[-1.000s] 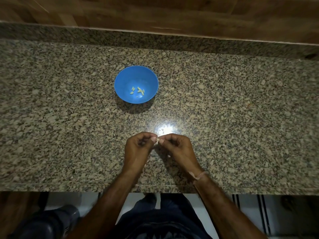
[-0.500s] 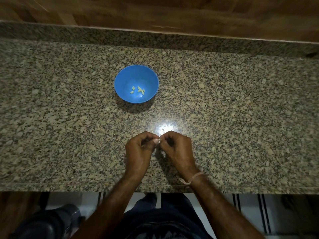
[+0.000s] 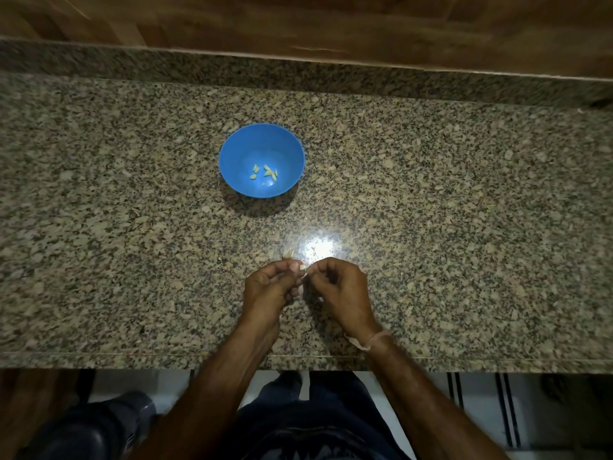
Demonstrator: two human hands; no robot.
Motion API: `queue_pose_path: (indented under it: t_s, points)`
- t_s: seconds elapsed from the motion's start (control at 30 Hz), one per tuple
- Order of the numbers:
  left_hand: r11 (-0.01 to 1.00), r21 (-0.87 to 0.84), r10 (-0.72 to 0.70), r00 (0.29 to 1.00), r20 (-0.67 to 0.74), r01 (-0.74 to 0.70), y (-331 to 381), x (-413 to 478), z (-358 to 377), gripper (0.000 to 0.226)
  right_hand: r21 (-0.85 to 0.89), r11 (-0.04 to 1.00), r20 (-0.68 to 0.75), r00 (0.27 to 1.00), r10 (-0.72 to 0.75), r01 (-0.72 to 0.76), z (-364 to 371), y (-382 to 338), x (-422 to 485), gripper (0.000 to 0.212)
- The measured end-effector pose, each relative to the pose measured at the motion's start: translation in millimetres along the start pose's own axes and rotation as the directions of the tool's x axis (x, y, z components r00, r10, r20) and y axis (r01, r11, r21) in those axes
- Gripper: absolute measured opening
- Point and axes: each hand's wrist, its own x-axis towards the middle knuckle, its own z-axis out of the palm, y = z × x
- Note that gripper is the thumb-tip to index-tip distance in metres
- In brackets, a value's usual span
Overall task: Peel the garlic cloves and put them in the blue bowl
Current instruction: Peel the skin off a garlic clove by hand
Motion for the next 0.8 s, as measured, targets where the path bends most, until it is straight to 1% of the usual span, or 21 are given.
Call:
queue_pose_path:
  t_s: [0.07,0.1,0.2,0.27,0.37,0.43,0.5,0.57,0.6,0.67,0.73,0.77,0.8]
  points:
    - [1.000,0.004,-0.003,1.000,-0.023,0.003,0,2,0,0.010,-0.064,0.998,0.004,1.000,-0.025,0.025,-2,5,-2,0.010]
    - [1.000,0.009,0.002,0.999,-0.036,-0.001,-1,2,-1,0.010,-0.067,0.997,-0.003,0.999,-0.036,0.035,-2,6,-2,0.011]
    - [0.999,0.035,0.036,0.998,-0.060,-0.034,-1,3,-1,0.012,-0.003,0.995,-0.029,0.995,-0.100,0.100,-3,2,-4,0.022]
    - [0.999,0.041,0.029,0.998,-0.052,-0.027,-2,3,0,0.015,0.046,0.989,-0.001,0.991,-0.137,0.137,-3,-4,-3,0.019]
    - [0.998,0.060,0.008,1.000,-0.029,-0.007,0,2,1,0.020,0.098,0.984,0.020,0.988,-0.151,0.149,-2,-11,-2,0.008]
    - [0.994,0.096,0.053,0.998,-0.014,-0.051,1,0,2,0.022,0.106,0.985,0.008,0.991,-0.135,0.133,0,-12,-1,0.005]
    - [0.971,0.177,0.163,0.986,0.013,-0.163,3,-5,2,0.023,0.070,0.987,0.007,0.989,-0.145,0.144,2,-12,-2,0.008]
    - [0.895,0.317,0.312,0.948,0.055,-0.313,4,-7,1,0.022,-0.063,0.970,0.025,0.972,-0.235,0.236,3,-10,-2,0.015]
    - [0.831,0.412,0.378,0.923,0.077,-0.375,4,-7,0,0.022,-0.154,0.943,0.063,0.955,-0.288,0.295,2,-8,-1,0.019]
    - [0.690,0.568,0.474,0.873,0.112,-0.448,4,-5,-2,0.022,-0.249,0.910,0.149,0.942,-0.302,0.331,3,-8,-4,0.023]
    - [0.599,0.610,0.553,0.819,0.153,-0.519,5,-6,-2,0.022,-0.271,0.918,0.176,0.952,-0.249,0.290,6,-9,-7,0.028]
    - [0.568,0.619,0.574,0.800,0.173,-0.542,5,-8,-2,0.021,-0.204,0.960,0.184,0.970,-0.156,0.193,7,-13,-8,0.031]
    - [0.552,0.631,0.576,0.796,0.184,-0.545,4,-9,-2,0.021,-0.128,0.990,0.214,0.976,-0.025,0.054,7,-16,-7,0.034]
